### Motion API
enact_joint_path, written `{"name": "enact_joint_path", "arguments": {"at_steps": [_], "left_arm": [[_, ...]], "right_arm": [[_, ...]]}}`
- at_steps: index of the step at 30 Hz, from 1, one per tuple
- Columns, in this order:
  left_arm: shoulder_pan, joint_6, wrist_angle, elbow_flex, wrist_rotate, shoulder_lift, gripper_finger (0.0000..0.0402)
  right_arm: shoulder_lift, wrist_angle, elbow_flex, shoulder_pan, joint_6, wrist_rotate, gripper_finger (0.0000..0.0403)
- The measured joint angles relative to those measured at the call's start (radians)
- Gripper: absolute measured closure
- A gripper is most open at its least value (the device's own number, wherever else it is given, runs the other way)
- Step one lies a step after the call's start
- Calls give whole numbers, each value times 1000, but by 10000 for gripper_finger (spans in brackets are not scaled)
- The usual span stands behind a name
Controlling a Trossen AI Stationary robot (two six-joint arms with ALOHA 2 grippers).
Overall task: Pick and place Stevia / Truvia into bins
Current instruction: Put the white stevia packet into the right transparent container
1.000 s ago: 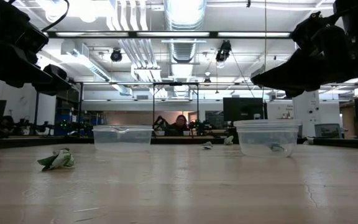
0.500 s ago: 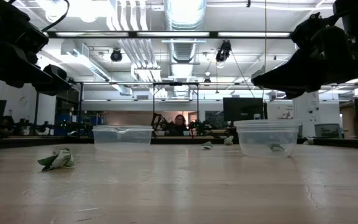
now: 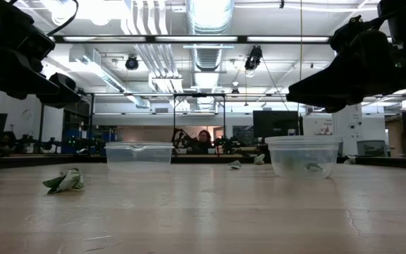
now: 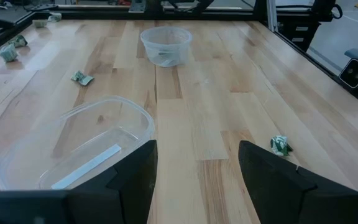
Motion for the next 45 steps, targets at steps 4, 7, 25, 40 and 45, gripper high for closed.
{"name": "enact_joint_path", "arguments": {"at_steps": [4,7,25,40,45], "left_arm": [[0,0,0,0,0,0,193],[0,0,0,0,0,2,193],[0,0,0,0,0,1,193],[0,0,0,0,0,0,193],[0,0,0,0,0,1,193]], "right_arm": [[0,-2,0,0,0,1,171],[0,-2,0,0,-3,2,149],[-2,-6,59,-28,-73,180,146],[-75,-822,408,-343,40,-158,156],[-102,-1045,543,-432,-66,-189,160]]}}
